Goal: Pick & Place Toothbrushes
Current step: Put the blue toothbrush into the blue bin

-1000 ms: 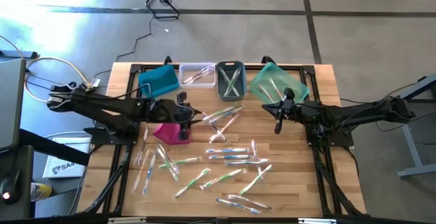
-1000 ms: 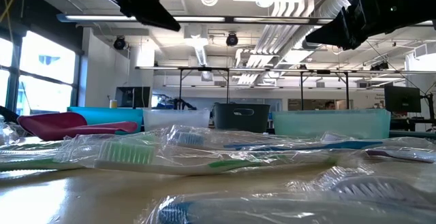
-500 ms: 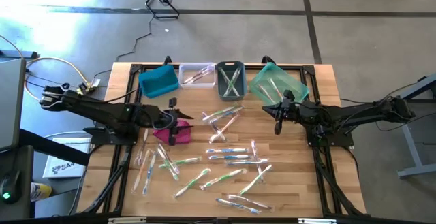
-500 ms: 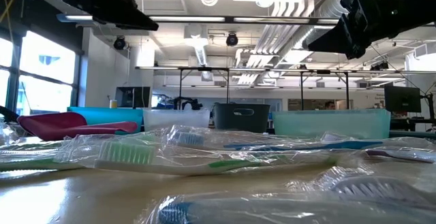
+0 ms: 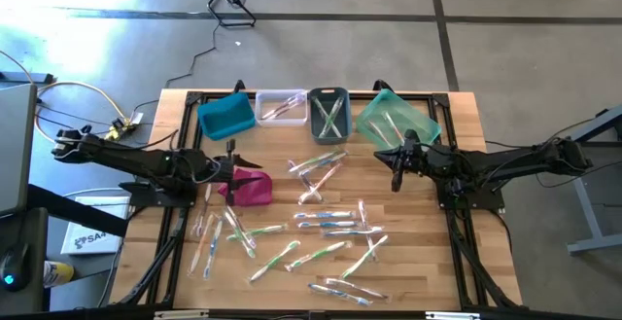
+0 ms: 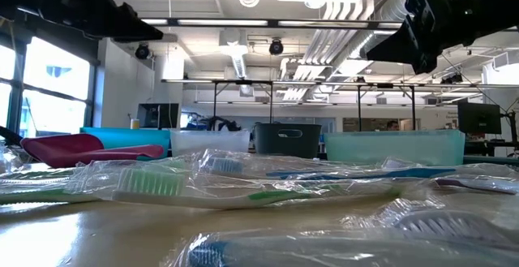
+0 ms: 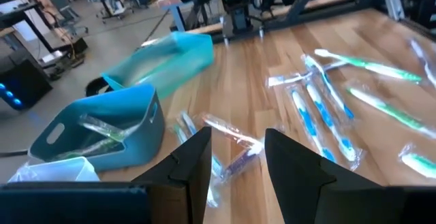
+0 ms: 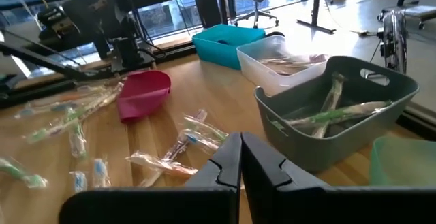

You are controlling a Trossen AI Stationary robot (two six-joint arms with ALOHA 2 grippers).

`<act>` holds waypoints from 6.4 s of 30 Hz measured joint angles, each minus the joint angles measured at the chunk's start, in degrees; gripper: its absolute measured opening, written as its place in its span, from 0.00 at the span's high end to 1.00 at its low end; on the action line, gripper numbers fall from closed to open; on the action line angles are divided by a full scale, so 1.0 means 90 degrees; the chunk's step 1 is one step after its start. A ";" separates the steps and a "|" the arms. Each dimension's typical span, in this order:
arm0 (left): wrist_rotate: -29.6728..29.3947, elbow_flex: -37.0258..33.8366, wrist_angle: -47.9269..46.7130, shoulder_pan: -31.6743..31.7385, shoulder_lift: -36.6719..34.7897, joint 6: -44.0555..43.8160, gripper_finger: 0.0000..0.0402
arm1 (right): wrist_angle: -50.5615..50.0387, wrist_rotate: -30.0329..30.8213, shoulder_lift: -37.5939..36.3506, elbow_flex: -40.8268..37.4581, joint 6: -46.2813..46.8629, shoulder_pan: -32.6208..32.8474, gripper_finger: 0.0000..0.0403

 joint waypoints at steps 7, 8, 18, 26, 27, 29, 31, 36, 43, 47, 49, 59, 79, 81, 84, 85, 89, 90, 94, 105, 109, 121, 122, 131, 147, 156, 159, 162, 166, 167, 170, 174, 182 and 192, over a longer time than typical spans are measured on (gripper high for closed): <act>-0.0005 -0.0114 -0.0001 0.0000 -0.0396 -0.0136 0.67 | 0.0454 0.0000 0.0002 0.0000 0.0208 0.0002 0.99; -0.0007 -0.0114 -0.0007 0.0000 -0.0394 -0.0130 0.67 | 0.0569 -0.0002 0.0002 0.0000 0.0209 0.0002 0.99; -0.0021 -0.0114 -0.0126 0.0000 -0.0364 0.0422 0.67 | 0.1203 0.0170 0.0001 0.0000 0.0304 0.0002 0.99; -0.0052 -0.0114 0.0022 0.0000 -0.0362 -0.0759 0.67 | 0.1210 0.0422 0.0000 0.0000 0.0353 0.0005 0.99; -0.0134 -0.0114 0.0022 0.0000 -0.0362 -0.0915 0.67 | 0.1207 0.0486 0.0000 0.0000 0.0353 0.0005 0.99; -0.0359 -0.0114 0.0022 0.0000 -0.0362 -0.1178 0.67 | 0.1210 0.0537 0.0000 0.0000 0.0353 0.0005 0.99; -0.0600 -0.0114 0.0019 0.0000 -0.0362 -0.1441 0.67 | 0.1210 0.0576 0.0000 0.0000 0.0353 0.0007 0.99; -0.0715 -0.0114 0.0011 0.0002 -0.0362 -0.1669 0.67 | 0.1207 0.0839 0.0001 0.0000 0.0352 0.0005 0.99; -0.0716 -0.0112 0.0009 0.0002 -0.0362 -0.1669 0.67 | 0.1183 0.0843 0.0001 0.0000 0.0280 0.0005 0.99; -0.0721 -0.0112 0.0007 0.0002 -0.0362 -0.1671 0.67 | 0.1183 0.0843 0.0000 0.0002 0.0238 0.0005 0.99; -0.0724 -0.0112 0.0007 0.0002 -0.0362 -0.1672 0.67 | 0.1120 0.0843 0.0002 0.0072 0.0083 0.0005 0.99; -0.0737 -0.0112 0.0009 0.0002 -0.0362 -0.1672 0.67 | 0.0669 0.0823 0.0101 0.1117 -0.1166 0.0005 0.99; -0.0736 -0.0107 0.0009 0.0002 -0.0359 -0.1672 0.67 | -0.1555 -0.0315 0.3091 0.3468 -0.1901 0.0007 0.99; -0.0736 -0.0107 0.0009 0.0002 -0.0359 -0.1673 0.67 | -0.1798 -0.0409 0.3321 0.3654 -0.1834 0.0007 0.99; -0.0736 -0.0107 0.0009 0.0002 -0.0359 -0.1674 0.67 | -0.2351 -0.0526 0.3634 0.3995 -0.1715 0.0007 0.99; -0.0736 -0.0107 0.0011 0.0002 -0.0359 -0.1672 0.67 | -0.2524 -0.0535 0.3742 0.4113 -0.1675 0.0007 0.99; -0.0736 -0.0107 0.0012 0.0002 -0.0359 -0.1673 0.67 | -0.3029 -0.0816 0.4110 0.4494 -0.1648 0.0005 0.99; -0.0740 -0.0107 0.0009 0.0002 -0.0359 -0.1672 0.67 | -0.3022 -0.0985 0.4176 0.4542 -0.1651 0.0000 0.99; -0.0862 -0.0107 0.0009 0.0002 -0.0359 -0.1674 0.67 | -0.3004 -0.1743 0.4381 0.4609 -0.1653 0.0005 0.99; -0.0903 -0.0107 0.0007 0.0002 -0.0359 -0.1621 0.67 | -0.3014 -0.2579 0.5060 0.4609 -0.1279 0.0016 0.99; -0.0903 -0.0107 0.0005 0.0002 -0.0359 -0.1621 0.67 | -0.3009 -0.2673 0.5315 0.4609 -0.1175 0.0069 0.99; -0.0903 -0.0107 0.0000 0.0002 -0.0362 -0.1621 0.67 | -0.2821 -0.2248 0.5939 0.4607 -0.1025 0.0597 0.80; -0.0903 -0.0107 0.0002 0.0002 -0.0362 -0.1622 0.67 | -0.2818 -0.2245 0.5984 0.4607 -0.1000 0.0638 0.76; -0.0901 -0.0107 -0.0022 0.0002 -0.0362 -0.1621 0.67 | -0.2291 -0.2335 0.6377 0.4607 -0.0650 0.0925 0.55; -0.0882 -0.0107 -0.0326 0.0002 -0.0362 -0.1626 0.67 | -0.2119 -0.2212 0.7186 0.4600 -0.0346 0.0937 0.58; -0.0884 -0.0107 -0.0345 0.0002 -0.0362 -0.1626 0.67 | -0.2149 -0.2255 0.7186 0.4563 0.0005 0.0937 0.57; -0.0884 -0.0107 -0.0358 0.0002 -0.0362 -0.1628 0.67 | -0.2154 -0.2315 0.7186 0.4496 0.0015 0.0937 0.57; -0.0884 -0.0107 -0.0359 0.0002 -0.0362 -0.1628 0.67 | -0.2151 -0.2374 0.7186 0.4424 0.0018 0.0967 0.57; -0.0886 -0.0107 -0.0383 0.0002 -0.0362 -0.1631 0.67 | -0.2167 -0.2285 0.7186 0.4362 0.0014 0.1034 0.57; -0.0886 -0.0107 -0.0384 0.0002 -0.0362 -0.1631 0.67 | -0.2158 -0.2285 0.7185 0.4362 0.0015 0.1050 0.57; -0.0886 -0.0107 -0.0384 0.0002 -0.0362 -0.1631 0.67 | -0.2142 -0.2183 0.7231 0.4362 0.0015 0.1108 0.57; -0.0893 -0.0107 -0.0384 0.0002 -0.0362 -0.1631 0.67 | -0.2192 -0.1958 0.7418 0.4373 0.0015 0.1163 0.57; -0.0903 -0.0107 -0.0421 0.0001 -0.0359 -0.1648 0.67 | -0.2124 -0.1716 0.7563 0.4379 0.0016 0.1170 0.57; -0.0902 -0.0107 -0.0512 0.0002 -0.0359 -0.1650 0.67 | -0.2001 -0.1775 0.7550 0.4374 -0.0007 0.1146 0.57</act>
